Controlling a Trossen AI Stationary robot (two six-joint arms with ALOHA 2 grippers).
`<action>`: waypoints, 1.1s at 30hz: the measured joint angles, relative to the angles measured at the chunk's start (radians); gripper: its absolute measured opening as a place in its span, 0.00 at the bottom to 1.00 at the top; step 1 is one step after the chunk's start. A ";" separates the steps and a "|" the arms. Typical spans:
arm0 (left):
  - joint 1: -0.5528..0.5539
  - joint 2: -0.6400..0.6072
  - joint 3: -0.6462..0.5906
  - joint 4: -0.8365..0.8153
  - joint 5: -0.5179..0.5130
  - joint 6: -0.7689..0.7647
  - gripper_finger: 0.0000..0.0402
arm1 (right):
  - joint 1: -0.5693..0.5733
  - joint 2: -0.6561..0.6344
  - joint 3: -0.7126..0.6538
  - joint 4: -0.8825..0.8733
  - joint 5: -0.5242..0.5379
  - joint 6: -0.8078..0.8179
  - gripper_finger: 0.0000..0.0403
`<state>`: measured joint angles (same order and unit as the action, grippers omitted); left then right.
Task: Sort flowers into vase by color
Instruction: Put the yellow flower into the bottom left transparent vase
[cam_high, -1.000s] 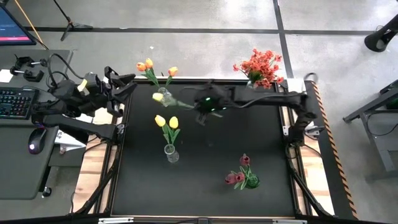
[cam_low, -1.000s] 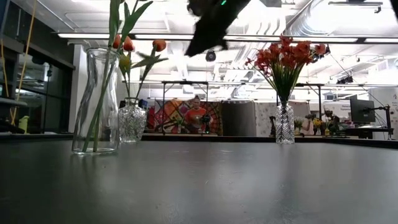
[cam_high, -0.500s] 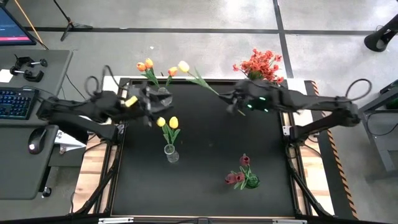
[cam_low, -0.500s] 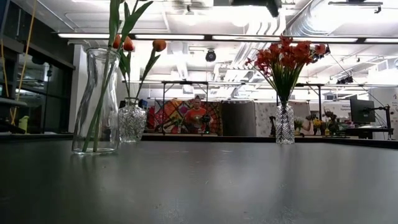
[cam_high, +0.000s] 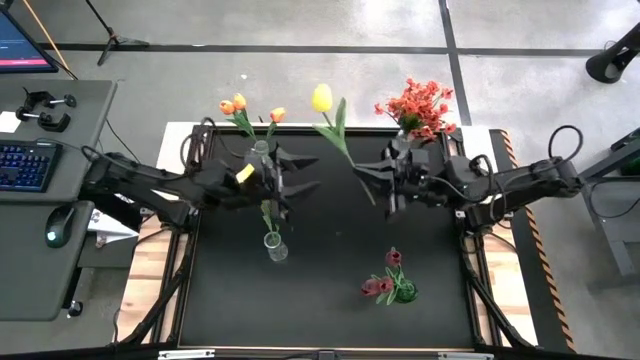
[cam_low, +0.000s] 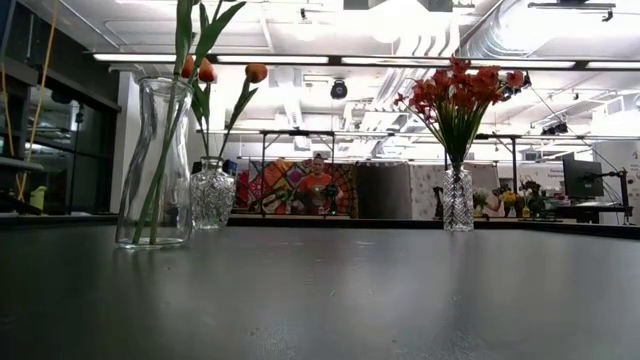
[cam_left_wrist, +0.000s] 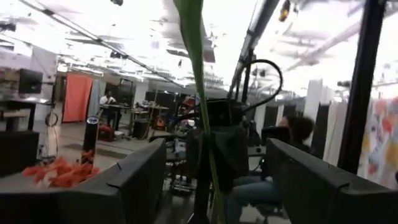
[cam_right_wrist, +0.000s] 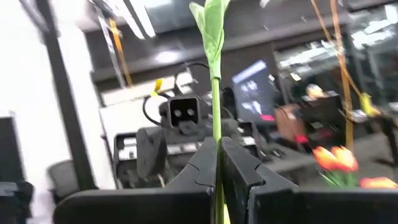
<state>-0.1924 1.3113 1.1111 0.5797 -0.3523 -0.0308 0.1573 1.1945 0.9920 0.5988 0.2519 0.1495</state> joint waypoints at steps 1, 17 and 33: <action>-0.005 0.021 0.030 -0.015 -0.001 0.020 0.66 | 0.006 0.017 0.000 0.033 -0.014 -0.002 0.00; -0.024 0.054 0.208 -0.185 -0.051 0.091 0.65 | 0.028 0.226 0.000 0.282 -0.084 0.060 0.00; -0.019 -0.028 0.207 -0.330 -0.072 0.103 0.03 | 0.027 0.232 0.003 0.256 -0.061 -0.012 0.10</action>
<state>-0.2116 1.2834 1.3182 0.2501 -0.4239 0.0724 0.1843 1.4268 0.9949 0.8551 0.1910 0.1372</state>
